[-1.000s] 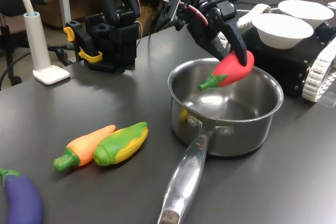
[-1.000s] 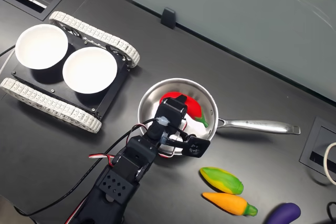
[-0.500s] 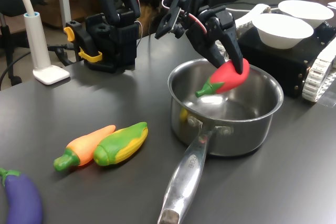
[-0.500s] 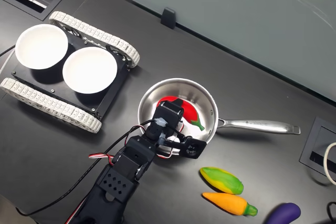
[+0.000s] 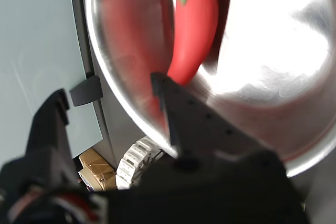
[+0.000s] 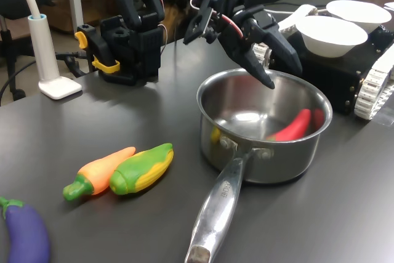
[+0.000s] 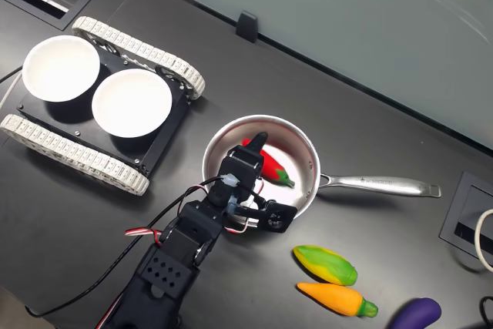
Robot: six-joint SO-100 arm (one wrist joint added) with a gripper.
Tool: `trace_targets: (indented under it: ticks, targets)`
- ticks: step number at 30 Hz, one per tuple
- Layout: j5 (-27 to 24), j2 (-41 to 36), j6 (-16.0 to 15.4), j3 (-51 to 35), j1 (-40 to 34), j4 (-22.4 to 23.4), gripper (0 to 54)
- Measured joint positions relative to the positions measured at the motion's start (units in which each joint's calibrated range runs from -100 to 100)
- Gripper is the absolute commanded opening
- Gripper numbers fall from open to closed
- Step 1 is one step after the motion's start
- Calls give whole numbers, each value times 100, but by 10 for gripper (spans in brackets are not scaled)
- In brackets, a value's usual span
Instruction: Pick up the chilli and place them in the pan
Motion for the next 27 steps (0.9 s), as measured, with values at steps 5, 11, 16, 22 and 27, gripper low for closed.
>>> trace_targets:
  ticks: [5, 11, 16, 22, 27]
  targets:
    - [0, -177, 0, 0, -11, 144, 353]
    - [68, -421, 0, 0, -99, 289, 394]
    - [132, -657, 0, 0, -110, 416, 353]
    - [186, -1077, 0, -9, -110, 459, 233]
    - [181, -1498, 0, -326, -121, 646, 22]
